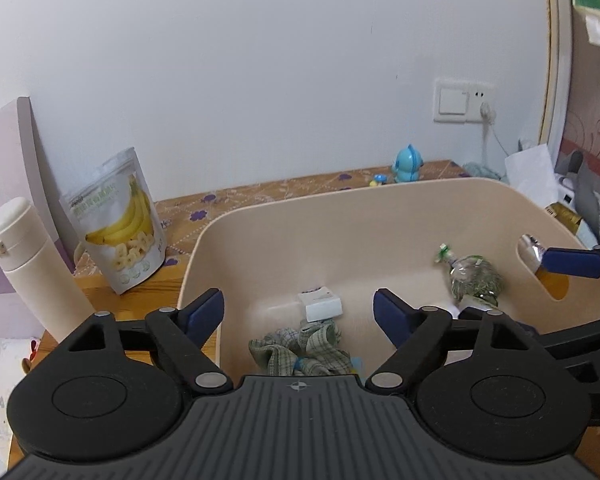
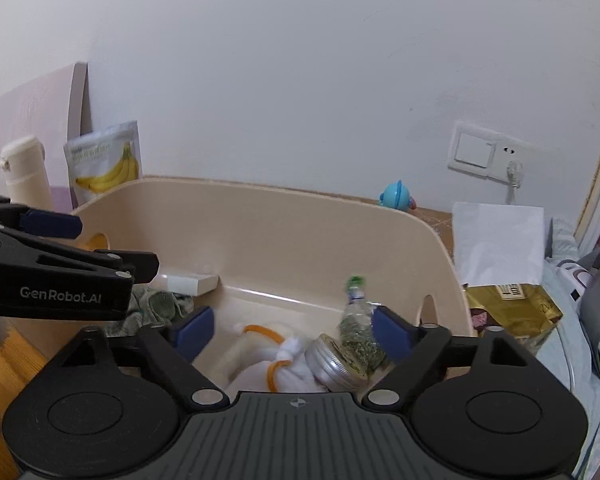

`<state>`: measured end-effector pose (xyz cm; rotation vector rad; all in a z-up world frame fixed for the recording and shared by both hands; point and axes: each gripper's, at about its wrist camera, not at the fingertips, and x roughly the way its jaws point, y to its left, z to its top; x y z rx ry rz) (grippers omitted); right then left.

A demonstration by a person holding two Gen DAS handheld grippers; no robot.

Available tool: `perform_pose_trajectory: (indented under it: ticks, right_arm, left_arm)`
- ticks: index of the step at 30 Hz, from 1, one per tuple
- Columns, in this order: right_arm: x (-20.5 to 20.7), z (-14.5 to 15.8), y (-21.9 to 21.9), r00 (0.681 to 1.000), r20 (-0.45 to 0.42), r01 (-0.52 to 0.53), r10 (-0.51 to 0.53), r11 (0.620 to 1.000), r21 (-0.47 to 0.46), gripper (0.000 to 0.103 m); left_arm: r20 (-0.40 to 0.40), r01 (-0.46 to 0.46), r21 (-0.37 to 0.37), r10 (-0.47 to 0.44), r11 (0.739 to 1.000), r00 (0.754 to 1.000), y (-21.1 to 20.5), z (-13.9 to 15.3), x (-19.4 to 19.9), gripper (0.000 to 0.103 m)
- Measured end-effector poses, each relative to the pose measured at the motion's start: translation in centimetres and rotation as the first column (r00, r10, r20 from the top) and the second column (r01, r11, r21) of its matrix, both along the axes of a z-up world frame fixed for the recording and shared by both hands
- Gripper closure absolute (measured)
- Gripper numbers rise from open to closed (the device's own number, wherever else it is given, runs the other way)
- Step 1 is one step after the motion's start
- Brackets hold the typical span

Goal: Organize objects
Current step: 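Withdraw both tools from the bin toward the last two items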

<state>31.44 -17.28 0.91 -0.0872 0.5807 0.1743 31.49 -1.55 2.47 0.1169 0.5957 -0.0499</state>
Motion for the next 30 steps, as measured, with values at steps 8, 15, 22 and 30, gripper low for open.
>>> perform_pose_trajectory:
  ticks: [8,15,22,30]
  right_arm:
    - [-3.6,2.2,-0.5,0.997,0.07,0.038,-0.041,0.998,0.044,0.0]
    - [-6.7,3.0,-0.5,0.995,0.092,0.042,-0.048,0.997,0.066,0.0]
    - [-9.8,2.1,0.1,0.997,0.079,0.017,-0.021,0.998,0.059,0.0]
    - [-12.1,-0.4,-0.7,1.0,0.013,0.025,-0.026,0.996,0.081,0.0]
  left_arm:
    - [0.037,-0.015,-0.043,0.016,0.999,0.999,1.3,1.4,-3.1,0.014]
    - [0.046,-0.023,-0.055,0.026,0.998,0.999,2.8,1.9,-6.7,0.013]
    - [0.034,-0.012,-0.035,0.013,0.999,0.999,3.8,1.1,-10.2,0.013]
    - [-0.019,0.0,-0.035,0.0,0.999,1.0,4.0,-2.0,-12.9,0.013]
